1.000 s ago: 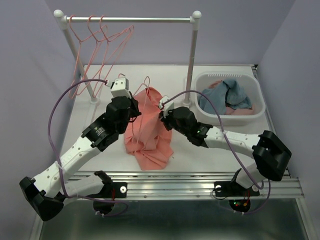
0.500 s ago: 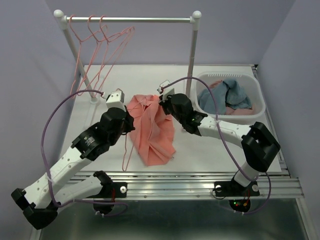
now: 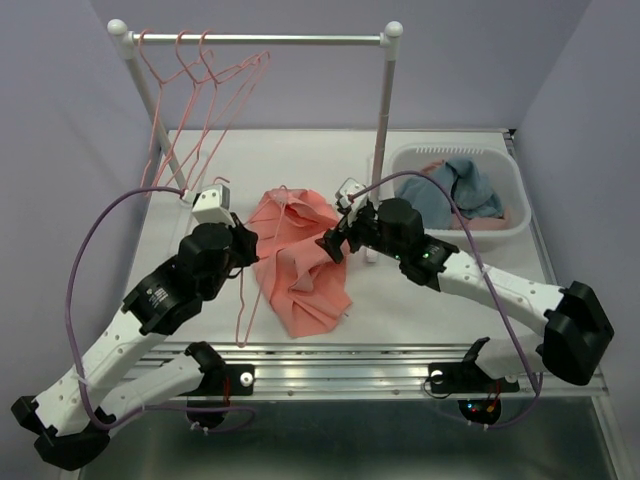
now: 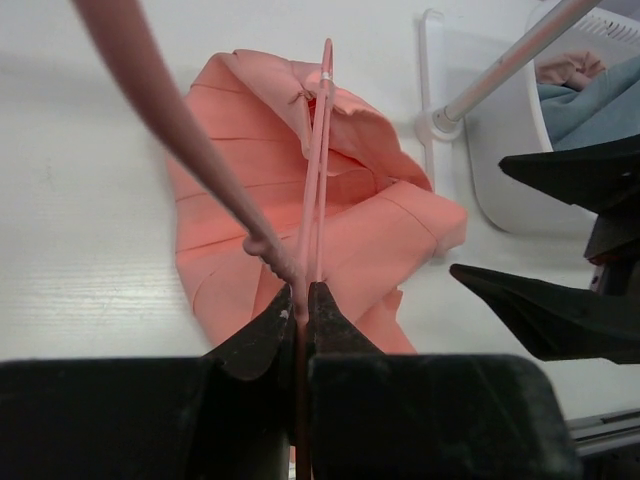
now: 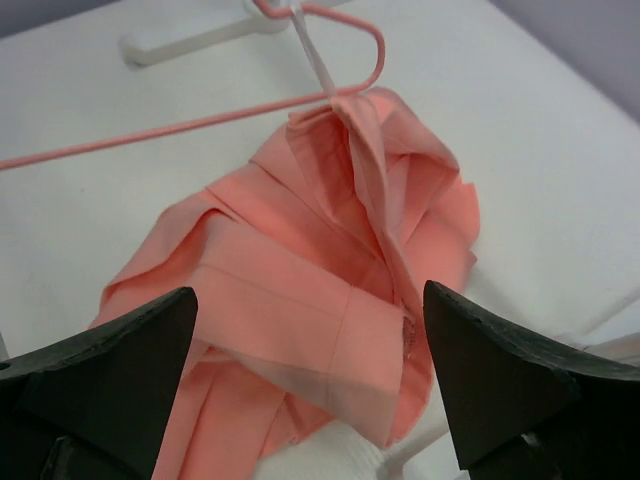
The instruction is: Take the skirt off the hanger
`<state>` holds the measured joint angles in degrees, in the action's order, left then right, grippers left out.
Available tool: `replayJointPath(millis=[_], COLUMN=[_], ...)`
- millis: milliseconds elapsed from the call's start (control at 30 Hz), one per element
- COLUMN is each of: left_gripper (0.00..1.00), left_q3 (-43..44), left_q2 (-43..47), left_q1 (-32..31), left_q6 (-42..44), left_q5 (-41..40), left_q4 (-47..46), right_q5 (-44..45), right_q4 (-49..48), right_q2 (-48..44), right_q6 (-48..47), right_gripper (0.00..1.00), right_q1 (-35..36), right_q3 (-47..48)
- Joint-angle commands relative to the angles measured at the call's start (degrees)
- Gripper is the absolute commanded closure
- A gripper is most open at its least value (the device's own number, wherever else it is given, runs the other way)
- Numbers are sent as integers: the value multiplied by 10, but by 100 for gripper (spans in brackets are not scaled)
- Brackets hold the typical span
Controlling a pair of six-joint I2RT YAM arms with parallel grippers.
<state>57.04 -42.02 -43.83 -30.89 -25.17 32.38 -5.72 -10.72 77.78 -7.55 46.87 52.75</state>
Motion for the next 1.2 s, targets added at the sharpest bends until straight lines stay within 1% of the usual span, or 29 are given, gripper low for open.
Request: replayJointPath(millis=[0, 100, 233, 433, 467, 567, 600, 633, 667, 733, 867, 1033, 1167], left_gripper=[100, 100, 100, 100, 100, 100, 100, 100, 100, 100, 100, 100, 100], left_q3=[33, 33, 27, 26, 26, 26, 24, 24, 25, 26, 22, 17, 29], left_q2=[5, 11, 24, 40, 40, 41, 41, 41, 41, 43, 43, 31, 38], left_q1=[-3, -3, -3, -3, -3, -3, -3, -3, -2, -3, -3, -3, -3], left_q6=[15, 21, 21, 21, 22, 21, 21, 21, 21, 21, 17, 13, 8], left_q5=[6, 26, 31, 44, 44, 46, 47, 47, 47, 49, 49, 62, 62], left_q4=[-31, -37, -44, -50, -49, -46, -46, -45, -44, -38, -24, 16, 46], right_q5=[44, 55, 42, 36, 39, 46, 42, 47, 54, 104, 165, 192, 207], right_q4=[-2, -1, -2, -1, -2, -11, -18, -21, -31, -49, -55, -44, -4], right_q2=[-29, -2, 81, 181, 202, 224, 232, 235, 236, 236, 242, 253, 293], right_q6=[-27, -52, -79, -83, -78, -70, -71, -65, -60, -53, -34, -8, 31], right_gripper=[0, 0, 0, 0, 7, 45, 75, 91, 99, 99, 99, 99, 99], right_q1=[1, 1, 1, -5, -5, -5, -5, -5, -5, -5, -10, -22, -56], right_q3=[25, 47, 101, 172, 185, 199, 204, 206, 205, 208, 234, 272, 328])
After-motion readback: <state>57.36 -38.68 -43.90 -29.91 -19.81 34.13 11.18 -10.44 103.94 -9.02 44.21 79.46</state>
